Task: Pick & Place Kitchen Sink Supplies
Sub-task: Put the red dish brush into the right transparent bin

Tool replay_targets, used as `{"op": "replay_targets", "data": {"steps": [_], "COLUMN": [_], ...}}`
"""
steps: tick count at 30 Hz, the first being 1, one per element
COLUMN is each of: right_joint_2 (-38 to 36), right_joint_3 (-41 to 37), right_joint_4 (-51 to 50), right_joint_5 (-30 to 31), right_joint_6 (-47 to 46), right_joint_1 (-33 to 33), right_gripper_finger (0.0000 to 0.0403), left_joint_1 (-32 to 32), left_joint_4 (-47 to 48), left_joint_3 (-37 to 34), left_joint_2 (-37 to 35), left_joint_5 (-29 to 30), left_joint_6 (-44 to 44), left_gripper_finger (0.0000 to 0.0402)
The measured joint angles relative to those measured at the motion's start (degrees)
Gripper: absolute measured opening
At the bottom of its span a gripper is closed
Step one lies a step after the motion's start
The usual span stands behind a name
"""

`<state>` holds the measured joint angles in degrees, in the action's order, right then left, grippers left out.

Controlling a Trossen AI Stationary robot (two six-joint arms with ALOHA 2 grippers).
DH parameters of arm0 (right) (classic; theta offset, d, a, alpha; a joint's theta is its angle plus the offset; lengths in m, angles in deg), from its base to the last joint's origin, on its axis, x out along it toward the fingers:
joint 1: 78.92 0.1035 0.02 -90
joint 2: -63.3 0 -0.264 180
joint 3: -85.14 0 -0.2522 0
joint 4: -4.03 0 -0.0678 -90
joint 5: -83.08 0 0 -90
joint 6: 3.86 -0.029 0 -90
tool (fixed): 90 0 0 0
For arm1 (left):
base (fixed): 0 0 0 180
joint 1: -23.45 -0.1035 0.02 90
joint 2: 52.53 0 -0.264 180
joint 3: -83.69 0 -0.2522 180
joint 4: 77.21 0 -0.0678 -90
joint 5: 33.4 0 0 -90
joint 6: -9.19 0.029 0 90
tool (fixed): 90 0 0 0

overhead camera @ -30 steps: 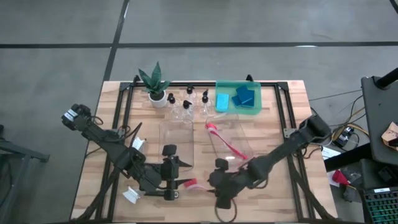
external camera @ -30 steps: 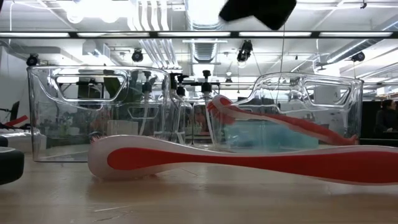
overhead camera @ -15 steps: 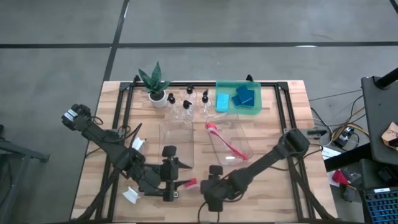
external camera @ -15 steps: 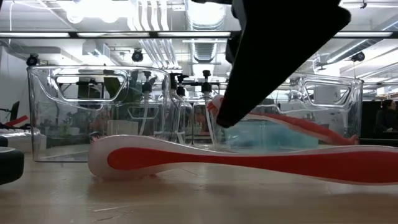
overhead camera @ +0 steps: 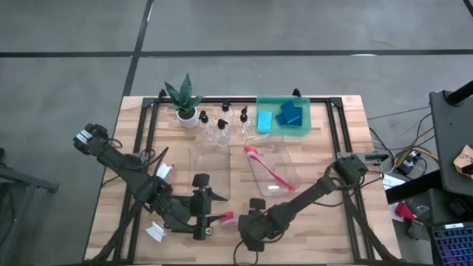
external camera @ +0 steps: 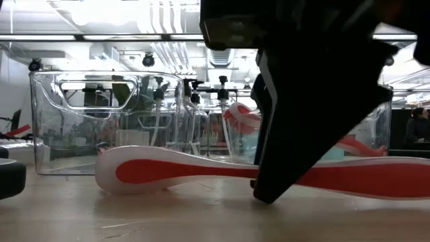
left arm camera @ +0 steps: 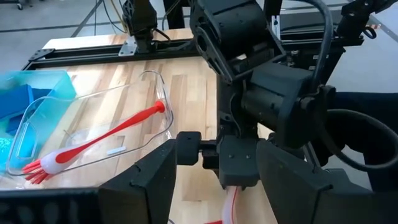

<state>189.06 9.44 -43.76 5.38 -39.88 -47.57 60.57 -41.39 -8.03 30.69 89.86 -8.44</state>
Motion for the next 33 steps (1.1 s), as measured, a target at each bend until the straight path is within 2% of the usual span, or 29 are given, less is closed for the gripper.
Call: {"op": "replay_targets", "data": {"steps": [9,14,19,22,26,33], "right_joint_2": [0.01,-1.97,-5.85,-9.46,-15.65,-25.40], "right_joint_3": [0.09,1.06,1.60,1.60,1.62,1.59], "right_joint_4": [-0.19,-0.49,-0.82,-2.13,-3.52,-19.23], "right_joint_5": [-0.52,-3.00,-8.74,-8.84,-4.78,12.50], "right_joint_6": [-0.42,-1.19,-4.78,-6.87,-7.60,-13.66], "right_joint_1": [-0.70,-0.82,-0.98,-0.95,-1.17,-2.76], "right_gripper_finger": [0.0036,0.0035,0.0035,0.0035,0.0036,0.0037], "left_joint_1": [0.00,0.00,0.02,0.07,0.09,0.36], "left_joint_4": [0.37,0.37,0.35,0.29,0.13,-0.72], "left_joint_3": [0.00,0.00,0.00,0.00,0.00,0.00], "left_joint_2": [0.00,0.00,0.00,0.00,0.00,0.00], "left_joint_5": [0.02,0.02,0.02,0.02,0.02,0.02], "left_joint_6": [0.02,0.04,0.02,-0.02,0.04,0.59], "left_gripper_finger": [0.0213,0.0214,0.0213,0.0214,0.0214,0.0213]}}
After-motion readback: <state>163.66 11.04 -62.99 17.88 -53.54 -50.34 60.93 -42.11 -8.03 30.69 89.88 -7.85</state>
